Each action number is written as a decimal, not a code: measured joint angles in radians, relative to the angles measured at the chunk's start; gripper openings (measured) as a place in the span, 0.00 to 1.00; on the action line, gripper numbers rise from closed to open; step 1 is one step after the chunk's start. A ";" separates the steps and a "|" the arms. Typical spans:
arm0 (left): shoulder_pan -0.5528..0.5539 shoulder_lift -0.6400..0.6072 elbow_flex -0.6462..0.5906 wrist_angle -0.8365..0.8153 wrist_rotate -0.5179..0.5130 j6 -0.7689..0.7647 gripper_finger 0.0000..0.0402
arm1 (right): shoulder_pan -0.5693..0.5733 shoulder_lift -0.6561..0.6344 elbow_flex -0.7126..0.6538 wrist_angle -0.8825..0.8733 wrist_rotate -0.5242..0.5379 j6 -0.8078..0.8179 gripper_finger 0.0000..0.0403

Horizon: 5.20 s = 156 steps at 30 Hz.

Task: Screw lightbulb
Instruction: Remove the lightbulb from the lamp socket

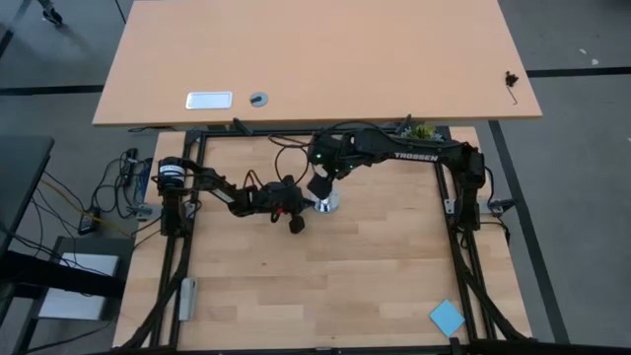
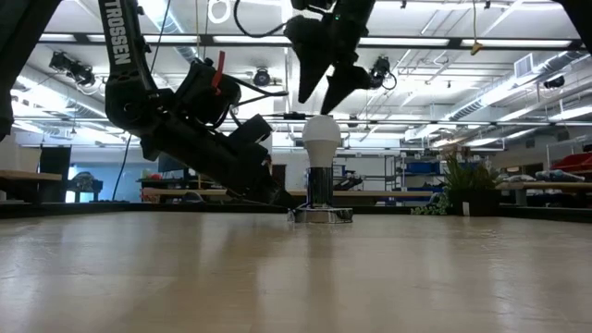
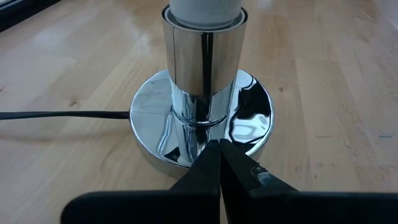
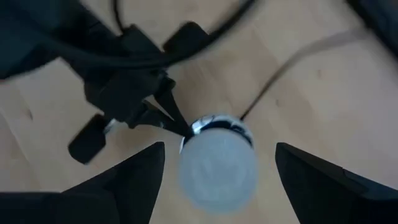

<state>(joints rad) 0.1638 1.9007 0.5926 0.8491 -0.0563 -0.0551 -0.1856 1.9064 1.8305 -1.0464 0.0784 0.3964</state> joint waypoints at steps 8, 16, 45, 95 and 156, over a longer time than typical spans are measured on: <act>0.000 0.000 0.001 -0.002 0.000 -0.001 0.00 | 0.010 0.027 -0.005 -0.023 -0.009 0.112 0.77; 0.000 0.000 0.001 -0.004 0.001 -0.001 0.01 | 0.016 0.078 -0.006 -0.063 -0.011 0.101 0.77; 0.000 0.000 0.002 -0.006 0.001 0.000 0.01 | 0.016 0.089 0.088 -0.142 -0.002 -0.603 0.76; 0.000 0.000 0.000 -0.005 0.009 0.001 0.01 | -0.039 0.089 0.039 -0.116 -0.075 -0.581 0.80; 0.000 0.000 0.001 -0.006 0.009 0.010 0.01 | -0.047 0.087 0.033 -0.104 -0.118 -0.704 0.70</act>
<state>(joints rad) 0.1638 1.9007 0.5934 0.8434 -0.0471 -0.0454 -0.2321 1.9931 1.8637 -1.1507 -0.0392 -0.3079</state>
